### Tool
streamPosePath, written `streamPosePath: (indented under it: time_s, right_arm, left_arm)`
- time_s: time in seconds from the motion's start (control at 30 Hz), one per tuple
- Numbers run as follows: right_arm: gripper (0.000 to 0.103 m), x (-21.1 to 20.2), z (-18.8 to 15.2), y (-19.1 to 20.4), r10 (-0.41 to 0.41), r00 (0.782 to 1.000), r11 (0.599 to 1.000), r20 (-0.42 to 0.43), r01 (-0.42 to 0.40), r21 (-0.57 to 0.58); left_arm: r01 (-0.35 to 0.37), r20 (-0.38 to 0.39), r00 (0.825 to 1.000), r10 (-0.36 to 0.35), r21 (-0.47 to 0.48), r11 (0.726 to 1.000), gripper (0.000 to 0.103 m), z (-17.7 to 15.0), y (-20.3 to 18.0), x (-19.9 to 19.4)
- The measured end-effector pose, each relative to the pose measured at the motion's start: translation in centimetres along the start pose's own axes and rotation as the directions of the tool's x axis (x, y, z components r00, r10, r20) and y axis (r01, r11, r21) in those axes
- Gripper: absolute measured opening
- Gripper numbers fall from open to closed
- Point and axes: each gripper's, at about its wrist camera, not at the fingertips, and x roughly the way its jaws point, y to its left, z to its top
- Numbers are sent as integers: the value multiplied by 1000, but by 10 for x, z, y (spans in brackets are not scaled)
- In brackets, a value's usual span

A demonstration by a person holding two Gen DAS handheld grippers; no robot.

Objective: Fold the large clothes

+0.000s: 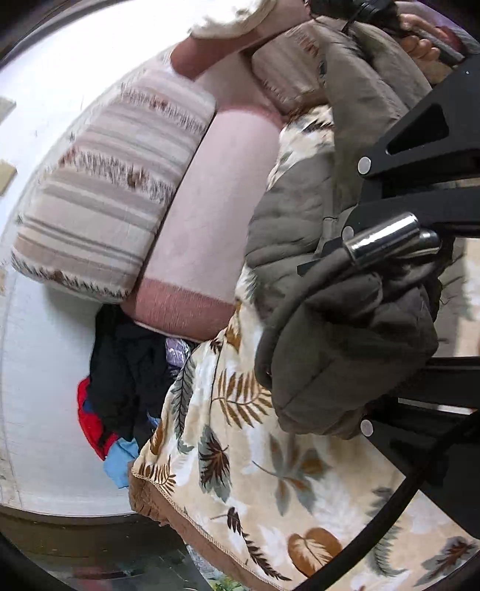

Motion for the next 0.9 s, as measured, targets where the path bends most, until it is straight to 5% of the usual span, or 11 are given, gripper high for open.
streamPosePath:
  time_s: [0.2,0.43,0.57,0.63,0.77,0.9]
  right_arm:
    - [18,94,27,-28,-121,992,992,-27,122,43]
    - [26,162,13,-74,-143,986,977,-88,155,146]
    - [31,144,16,-79,-79,996,977,-46,86,195]
    - [54,125,16,-78,-30,1000,979,-1,29,202]
    - [76,88,13,-63,-50,994,984,95,33,173]
    - [76,62,6,-34,-125,979,992,158,119,46]
  left_arm:
    - [-190,-72,979,190,12,982,22,27,10,108]
    - [-195,-123,974,191,-15,981,25,5,30,172]
    - [-72,-77,995,66,-80,994,34,9,38,136]
    - [20,-43,999,-25,-114,993,45,13,43,115]
    - [207,47,978,-202,-190,960,81,11,50,64]
    - [300,86,953,-289,-179,937,84,10,39,32]
